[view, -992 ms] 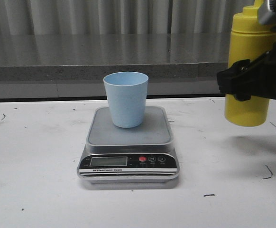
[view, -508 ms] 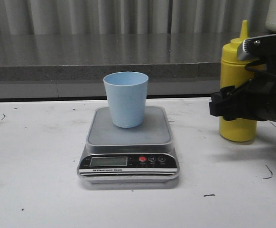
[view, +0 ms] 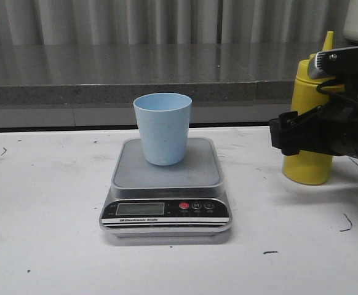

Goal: Pour seasoning into cup on scale with both arms
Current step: 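Set the bottle on the table and open the right gripper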

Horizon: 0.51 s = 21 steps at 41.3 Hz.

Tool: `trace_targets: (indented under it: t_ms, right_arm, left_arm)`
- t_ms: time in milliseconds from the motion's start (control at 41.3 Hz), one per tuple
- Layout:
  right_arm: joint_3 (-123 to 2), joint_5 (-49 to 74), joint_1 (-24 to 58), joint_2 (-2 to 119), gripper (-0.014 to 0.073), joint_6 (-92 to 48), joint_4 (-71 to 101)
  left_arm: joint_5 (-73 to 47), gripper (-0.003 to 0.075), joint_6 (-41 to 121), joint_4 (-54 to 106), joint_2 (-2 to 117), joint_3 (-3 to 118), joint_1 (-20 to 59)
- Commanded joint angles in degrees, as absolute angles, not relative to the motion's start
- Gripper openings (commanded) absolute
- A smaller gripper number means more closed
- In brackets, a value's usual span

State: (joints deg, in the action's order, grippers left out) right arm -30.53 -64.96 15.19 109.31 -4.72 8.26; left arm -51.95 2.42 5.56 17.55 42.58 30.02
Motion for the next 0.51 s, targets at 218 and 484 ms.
trace_targets:
  t_ms: [218,484]
  right_arm:
    - [-25.21,-55.78,15.05,96.04,0.0654,-2.41,6.88]
    - [-30.24,-6.46,15.05,76.12,0.0654,-2.21,6.37]
  left_arm:
    - [-47.83,0.0316,2.05,6.01,18.2,43.97,30.31]
    - [-47.83,0.0316,2.05,6.01,18.2,43.97,30.31]
